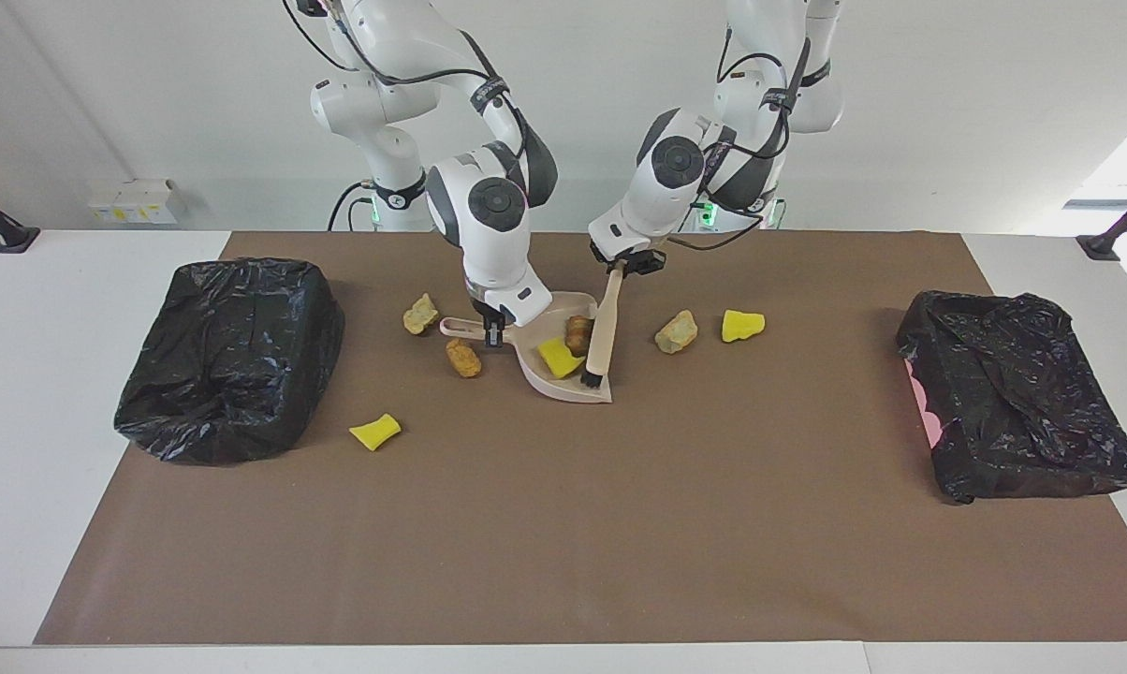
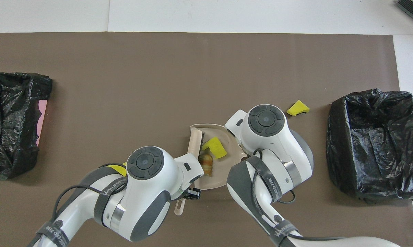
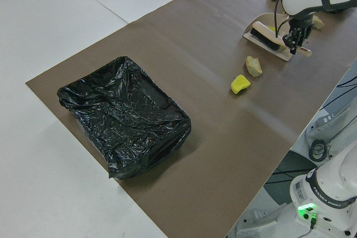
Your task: Sweep and dump trash in bin
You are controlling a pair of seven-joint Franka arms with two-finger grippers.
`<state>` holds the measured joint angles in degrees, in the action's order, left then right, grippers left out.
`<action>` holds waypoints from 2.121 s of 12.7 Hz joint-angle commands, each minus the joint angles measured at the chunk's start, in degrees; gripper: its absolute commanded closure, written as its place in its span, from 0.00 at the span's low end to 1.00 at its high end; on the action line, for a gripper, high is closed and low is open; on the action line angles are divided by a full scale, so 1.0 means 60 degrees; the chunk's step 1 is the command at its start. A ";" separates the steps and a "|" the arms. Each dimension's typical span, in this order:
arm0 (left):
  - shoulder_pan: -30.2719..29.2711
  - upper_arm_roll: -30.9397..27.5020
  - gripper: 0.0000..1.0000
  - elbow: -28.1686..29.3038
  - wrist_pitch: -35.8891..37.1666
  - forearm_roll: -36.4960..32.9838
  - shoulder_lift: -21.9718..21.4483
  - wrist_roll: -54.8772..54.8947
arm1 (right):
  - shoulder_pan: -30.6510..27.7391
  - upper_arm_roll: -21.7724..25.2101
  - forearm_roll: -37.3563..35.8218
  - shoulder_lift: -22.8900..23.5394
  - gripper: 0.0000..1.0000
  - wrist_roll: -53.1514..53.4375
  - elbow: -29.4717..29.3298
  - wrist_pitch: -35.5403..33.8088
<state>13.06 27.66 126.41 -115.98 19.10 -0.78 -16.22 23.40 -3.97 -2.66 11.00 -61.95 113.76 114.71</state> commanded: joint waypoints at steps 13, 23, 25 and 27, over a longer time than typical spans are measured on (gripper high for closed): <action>-0.1415 -0.1315 1.00 0.2952 0.2808 -0.2890 -0.3853 -0.2304 | 0.0390 -0.0041 -0.0128 -0.0223 1.00 0.0025 0.0273 0.0204; -0.0642 -0.1198 1.00 0.3600 0.0133 -0.1602 -0.2833 -0.3713 | 0.1826 -0.0041 -0.0187 0.0611 1.00 0.2617 -0.0370 0.0511; -0.0273 -0.1139 1.00 0.3265 -0.0444 -0.1601 -0.2245 -0.3641 | 0.2178 -0.0041 -0.0187 0.0992 1.00 0.3349 -0.0736 0.0526; -0.0214 -0.0833 1.00 0.2927 -0.0445 -0.1601 -0.2039 -0.3277 | 0.2311 -0.0041 -0.0187 0.1183 1.00 0.3616 -0.0898 0.0526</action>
<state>10.89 21.89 146.29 -118.28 9.01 -14.88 -37.96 36.21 -3.97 -3.08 14.51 -43.57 110.76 116.66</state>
